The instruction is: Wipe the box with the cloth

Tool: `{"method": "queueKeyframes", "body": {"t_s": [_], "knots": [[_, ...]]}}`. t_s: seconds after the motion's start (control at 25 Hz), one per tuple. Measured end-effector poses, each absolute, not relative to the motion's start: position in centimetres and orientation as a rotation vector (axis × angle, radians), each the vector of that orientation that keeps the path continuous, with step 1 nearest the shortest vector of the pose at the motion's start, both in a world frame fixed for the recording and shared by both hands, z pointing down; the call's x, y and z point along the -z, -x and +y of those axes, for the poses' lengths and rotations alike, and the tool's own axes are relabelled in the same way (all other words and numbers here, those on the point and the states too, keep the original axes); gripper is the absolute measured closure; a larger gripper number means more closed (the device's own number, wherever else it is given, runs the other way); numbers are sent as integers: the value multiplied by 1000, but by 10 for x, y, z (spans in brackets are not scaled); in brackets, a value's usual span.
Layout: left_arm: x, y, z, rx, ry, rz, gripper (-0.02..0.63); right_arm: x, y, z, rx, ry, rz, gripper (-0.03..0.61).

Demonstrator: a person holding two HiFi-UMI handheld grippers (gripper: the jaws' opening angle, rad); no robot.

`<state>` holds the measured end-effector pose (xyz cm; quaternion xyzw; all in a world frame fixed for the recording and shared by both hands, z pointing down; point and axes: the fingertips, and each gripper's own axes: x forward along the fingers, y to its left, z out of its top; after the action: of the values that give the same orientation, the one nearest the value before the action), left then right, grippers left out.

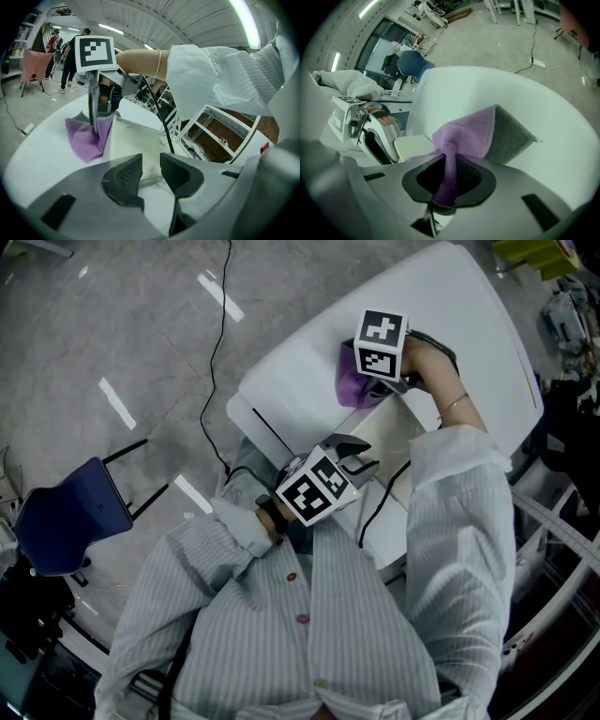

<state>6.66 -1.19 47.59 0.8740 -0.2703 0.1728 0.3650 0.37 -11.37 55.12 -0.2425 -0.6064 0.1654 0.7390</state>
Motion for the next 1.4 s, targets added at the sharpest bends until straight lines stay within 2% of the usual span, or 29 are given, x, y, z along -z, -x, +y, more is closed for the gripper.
{"method": "queueKeyframes", "body": {"t_s": [0.8, 1.12, 1.4], "knots": [[-483, -68, -7, -499, -2271, -626, 492, -539, -33, -163, -551, 161, -1670, 520], [-444, -71, -14, -404, -2376, -541, 492, -478, -34, -172, -624, -117, -2014, 520], [-385, -61, -25, -272, -2515, -531, 510, -386, -64, -162, -531, -469, -2298, 520]]}}
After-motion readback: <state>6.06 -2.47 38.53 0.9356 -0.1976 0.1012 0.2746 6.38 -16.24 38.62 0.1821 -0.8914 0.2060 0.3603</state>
